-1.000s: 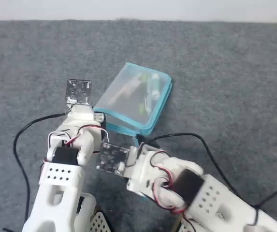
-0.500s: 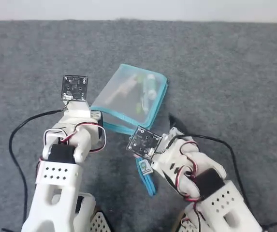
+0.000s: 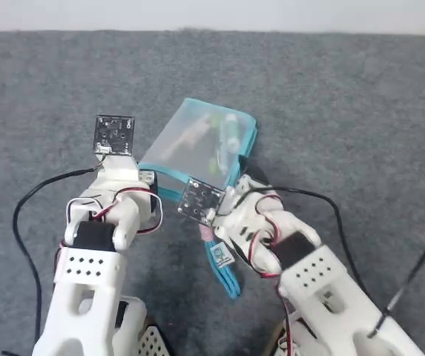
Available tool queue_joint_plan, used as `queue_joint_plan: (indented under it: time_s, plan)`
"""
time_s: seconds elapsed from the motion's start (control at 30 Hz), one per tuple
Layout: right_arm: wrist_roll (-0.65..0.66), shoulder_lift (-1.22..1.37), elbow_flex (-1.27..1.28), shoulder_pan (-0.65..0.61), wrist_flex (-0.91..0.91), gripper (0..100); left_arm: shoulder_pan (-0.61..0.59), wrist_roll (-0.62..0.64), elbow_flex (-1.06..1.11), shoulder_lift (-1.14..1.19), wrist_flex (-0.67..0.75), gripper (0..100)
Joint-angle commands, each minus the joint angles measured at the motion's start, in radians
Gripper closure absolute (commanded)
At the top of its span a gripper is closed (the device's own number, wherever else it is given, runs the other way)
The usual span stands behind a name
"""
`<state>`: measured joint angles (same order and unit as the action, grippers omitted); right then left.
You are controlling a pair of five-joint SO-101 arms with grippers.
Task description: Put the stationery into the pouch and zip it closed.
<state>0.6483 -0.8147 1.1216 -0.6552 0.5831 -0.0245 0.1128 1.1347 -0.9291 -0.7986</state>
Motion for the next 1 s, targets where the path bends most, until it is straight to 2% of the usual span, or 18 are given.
queue_joint_plan:
  time_s: [0.0,0.17,0.37,0.47,0.57,0.63,0.73,0.8,0.97]
  plan:
    - [0.012,0.062,-0.098,-0.045,-0.053,66.4,-0.011,-0.002,-0.068,0.005,-0.003,99]
    - [0.049,0.151,-0.147,-0.048,-0.054,74.0,-0.011,-0.002,-0.068,0.005,-0.005,99]
    - [0.066,0.173,-0.155,-0.045,-0.056,99.8,-0.011,-0.002,-0.068,0.005,-0.023,99]
    - [0.054,0.183,-0.155,-0.01,-0.054,99.6,-0.011,-0.003,-0.068,0.003,-0.02,99]
    - [-0.043,0.185,-0.178,0.048,-0.047,99.4,-0.011,-0.003,-0.079,0.0,-0.023,98]
    - [-0.1,0.185,-0.207,0.085,-0.044,99.3,-0.012,-0.003,-0.081,-0.032,-0.038,93]
    - [-0.157,0.185,-0.258,0.107,-0.024,99.3,-0.018,-0.003,-0.085,-0.153,-0.133,85]
    - [-0.184,0.185,-0.288,0.107,0.004,99.3,-0.028,-0.003,-0.076,-0.272,-0.178,85]
    - [-0.255,0.186,-0.374,0.11,0.082,99.3,-0.026,-0.04,0.024,-0.457,-0.172,85]
